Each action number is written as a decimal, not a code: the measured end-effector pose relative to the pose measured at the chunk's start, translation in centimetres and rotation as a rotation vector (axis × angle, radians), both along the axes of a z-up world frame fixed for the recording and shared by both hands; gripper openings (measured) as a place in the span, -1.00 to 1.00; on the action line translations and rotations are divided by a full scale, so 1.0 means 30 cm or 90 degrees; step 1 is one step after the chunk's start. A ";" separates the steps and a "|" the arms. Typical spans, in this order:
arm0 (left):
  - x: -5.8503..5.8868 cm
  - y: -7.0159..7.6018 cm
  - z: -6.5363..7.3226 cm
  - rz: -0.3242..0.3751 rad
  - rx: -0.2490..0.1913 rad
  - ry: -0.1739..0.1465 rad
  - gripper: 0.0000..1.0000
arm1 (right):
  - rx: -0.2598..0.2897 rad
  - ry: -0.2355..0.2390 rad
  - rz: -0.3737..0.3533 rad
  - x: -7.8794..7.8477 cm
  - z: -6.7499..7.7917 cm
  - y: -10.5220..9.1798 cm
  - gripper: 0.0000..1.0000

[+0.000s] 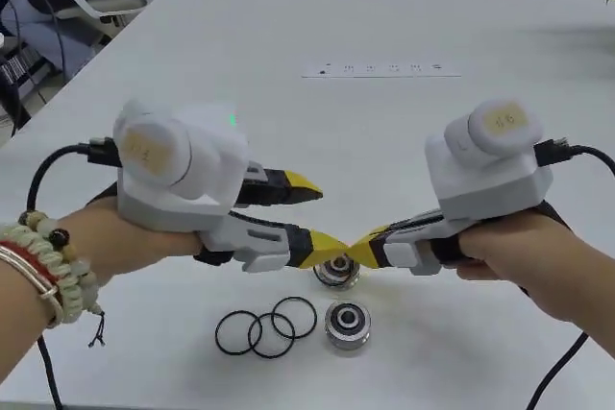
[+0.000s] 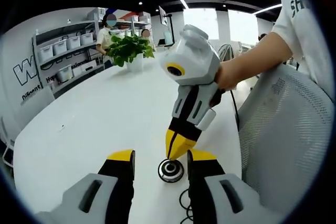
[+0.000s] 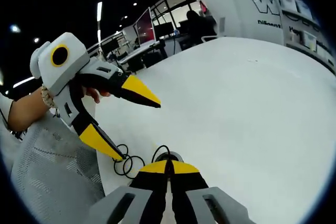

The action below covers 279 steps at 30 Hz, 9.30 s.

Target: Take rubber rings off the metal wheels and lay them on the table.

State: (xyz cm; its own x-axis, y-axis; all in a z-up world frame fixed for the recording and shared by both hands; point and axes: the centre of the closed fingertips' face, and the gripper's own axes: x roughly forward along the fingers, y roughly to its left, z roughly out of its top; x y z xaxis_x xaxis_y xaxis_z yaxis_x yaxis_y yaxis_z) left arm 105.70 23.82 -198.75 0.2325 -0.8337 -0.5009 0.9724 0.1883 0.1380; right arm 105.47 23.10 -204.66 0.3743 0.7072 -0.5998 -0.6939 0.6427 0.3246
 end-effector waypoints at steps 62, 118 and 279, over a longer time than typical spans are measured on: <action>-0.208 0.510 0.022 0.254 -0.031 0.065 0.71 | 0.094 -0.074 0.043 -0.033 0.240 0.118 -1.00; -0.212 0.534 -0.073 0.285 0.020 0.125 0.83 | 0.040 0.055 0.079 -0.129 -0.050 0.232 -1.00; -0.224 0.467 -0.022 0.202 -0.035 0.096 0.99 | -0.041 -0.156 0.038 -0.333 0.081 -0.199 0.98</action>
State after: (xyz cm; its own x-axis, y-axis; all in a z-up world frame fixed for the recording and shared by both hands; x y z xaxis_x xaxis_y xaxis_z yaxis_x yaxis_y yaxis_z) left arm 98.99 37.83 -199.41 0.4106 -0.7585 -0.5061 0.8732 0.4869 -0.0212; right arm 95.48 17.13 -202.24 0.4719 0.6960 -0.5412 -0.7845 0.6116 0.1025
